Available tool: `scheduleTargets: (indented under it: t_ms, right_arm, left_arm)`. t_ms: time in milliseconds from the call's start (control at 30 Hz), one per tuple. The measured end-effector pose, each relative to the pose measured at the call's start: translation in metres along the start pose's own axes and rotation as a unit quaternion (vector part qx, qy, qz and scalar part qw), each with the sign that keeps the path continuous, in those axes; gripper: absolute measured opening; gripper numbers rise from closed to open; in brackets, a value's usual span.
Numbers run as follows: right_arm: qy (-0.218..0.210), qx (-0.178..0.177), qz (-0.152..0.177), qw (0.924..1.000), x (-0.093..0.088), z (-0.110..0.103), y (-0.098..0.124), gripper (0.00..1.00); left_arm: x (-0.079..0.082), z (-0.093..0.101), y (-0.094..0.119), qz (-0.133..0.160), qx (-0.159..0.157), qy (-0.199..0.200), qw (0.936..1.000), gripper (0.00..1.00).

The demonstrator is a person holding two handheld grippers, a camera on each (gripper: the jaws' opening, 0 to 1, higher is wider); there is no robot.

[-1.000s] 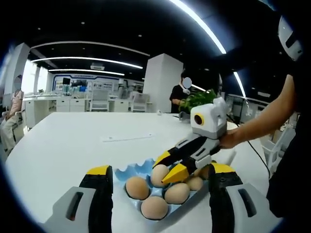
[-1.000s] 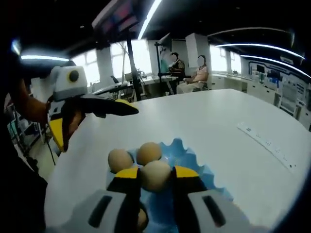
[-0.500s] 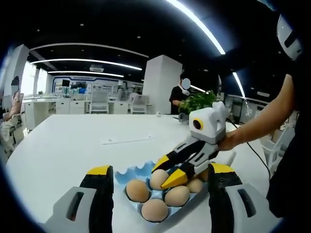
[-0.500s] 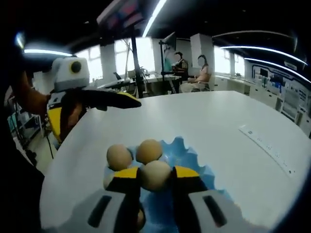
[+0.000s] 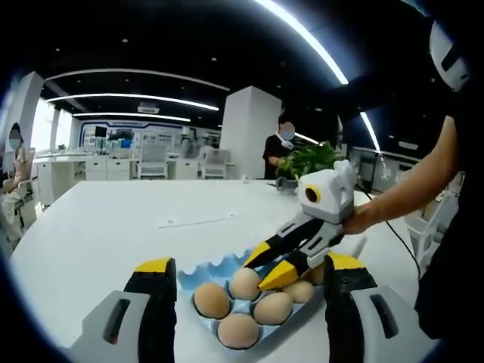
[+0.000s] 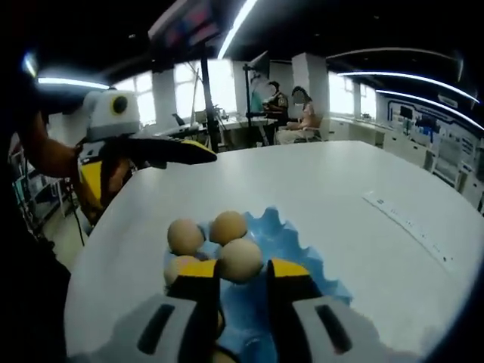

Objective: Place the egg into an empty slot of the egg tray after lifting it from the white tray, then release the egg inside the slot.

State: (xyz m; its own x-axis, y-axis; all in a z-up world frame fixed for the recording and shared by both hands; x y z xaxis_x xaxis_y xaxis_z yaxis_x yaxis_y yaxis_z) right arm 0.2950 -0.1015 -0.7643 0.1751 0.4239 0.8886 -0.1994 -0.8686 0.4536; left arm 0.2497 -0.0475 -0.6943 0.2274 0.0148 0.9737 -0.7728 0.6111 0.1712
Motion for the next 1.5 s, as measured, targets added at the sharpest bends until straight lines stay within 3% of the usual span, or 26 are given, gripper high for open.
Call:
scheduleTargets:
  t_ms: [267, 700, 1000, 1333, 1367, 1500]
  right_arm:
    - [-0.025, -0.044, 0.031, 0.9982, -0.001, 0.015, 0.03, 0.23]
    - [-0.059, -0.124, 0.028, 0.9901, -0.037, 0.043, 0.101, 0.24]
    - [-0.089, -0.185, 0.038, 0.9779, -0.054, 0.059, 0.155, 0.24]
    - [-0.105, -0.26, 0.019, 0.9596, -0.084, 0.085, 0.209, 0.24]
    - [-0.103, -0.279, 0.008, 0.9549, -0.089, 0.091, 0.217, 0.24]
    - [-0.111, -0.294, -0.004, 0.9492, -0.102, 0.097, 0.229, 0.24]
  left_arm:
    - [0.001, 0.002, -0.001, -0.002, -0.002, -0.004, 1.0, 0.8]
    - [0.002, 0.005, -0.005, 0.001, -0.002, -0.005, 1.0, 0.8]
    - [0.003, 0.006, -0.004, 0.0, -0.002, -0.005, 1.0, 0.8]
    - [0.003, 0.01, -0.005, -0.002, -0.006, -0.012, 0.9999, 0.79]
    - [0.003, 0.01, -0.005, -0.003, -0.006, -0.012, 0.9999, 0.79]
    - [0.003, 0.009, -0.005, -0.003, -0.005, -0.014, 0.9999, 0.79]
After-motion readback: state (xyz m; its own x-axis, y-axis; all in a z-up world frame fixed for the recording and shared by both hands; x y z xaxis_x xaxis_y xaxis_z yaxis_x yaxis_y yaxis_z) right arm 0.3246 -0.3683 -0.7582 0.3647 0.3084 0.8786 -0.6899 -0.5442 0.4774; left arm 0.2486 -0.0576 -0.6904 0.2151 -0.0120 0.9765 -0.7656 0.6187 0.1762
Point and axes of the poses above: the point that each gripper's makers call its tool centre point, and the gripper's own axes: y roughly backward along the fingers, z roughly to its right, x roughly out of its top, the point moved 1 cm from there along y, roughly backward along the fingers
